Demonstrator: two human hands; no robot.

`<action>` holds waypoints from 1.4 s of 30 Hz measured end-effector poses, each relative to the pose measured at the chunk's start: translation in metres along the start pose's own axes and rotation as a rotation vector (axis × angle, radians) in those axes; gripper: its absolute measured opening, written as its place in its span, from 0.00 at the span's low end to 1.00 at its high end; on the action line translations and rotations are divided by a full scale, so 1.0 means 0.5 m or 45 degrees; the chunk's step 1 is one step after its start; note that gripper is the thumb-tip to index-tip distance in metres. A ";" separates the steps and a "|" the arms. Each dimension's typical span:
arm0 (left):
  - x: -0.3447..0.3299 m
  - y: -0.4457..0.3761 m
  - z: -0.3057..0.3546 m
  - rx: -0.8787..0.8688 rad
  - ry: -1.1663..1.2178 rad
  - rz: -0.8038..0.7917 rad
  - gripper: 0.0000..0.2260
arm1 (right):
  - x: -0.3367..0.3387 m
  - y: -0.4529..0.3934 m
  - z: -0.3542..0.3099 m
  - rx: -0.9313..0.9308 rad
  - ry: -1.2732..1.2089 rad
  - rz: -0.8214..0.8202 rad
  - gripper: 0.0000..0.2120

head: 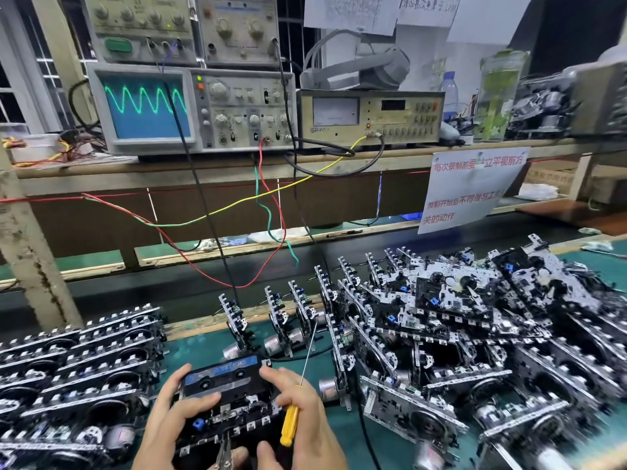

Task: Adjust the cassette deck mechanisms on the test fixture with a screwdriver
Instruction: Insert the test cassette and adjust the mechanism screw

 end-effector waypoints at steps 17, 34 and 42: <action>0.000 0.010 0.006 0.014 0.049 0.000 0.38 | 0.000 -0.008 0.009 -0.071 -0.021 -0.076 0.20; 0.003 0.050 0.036 -0.099 0.023 -0.082 0.29 | 0.010 0.001 0.009 0.109 0.173 0.322 0.25; 0.010 0.035 0.024 -0.127 0.009 -0.118 0.38 | 0.024 0.004 0.019 0.131 0.226 0.408 0.12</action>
Point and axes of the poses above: each hand's wrist, its own y-axis away from the middle knuckle, its own x-axis out of the back of the hand, z = x × y, the point moved 1 cm from there along -y, towards the middle knuckle, and after that the axes turned 11 degrees about z, right-handed, at the moved point
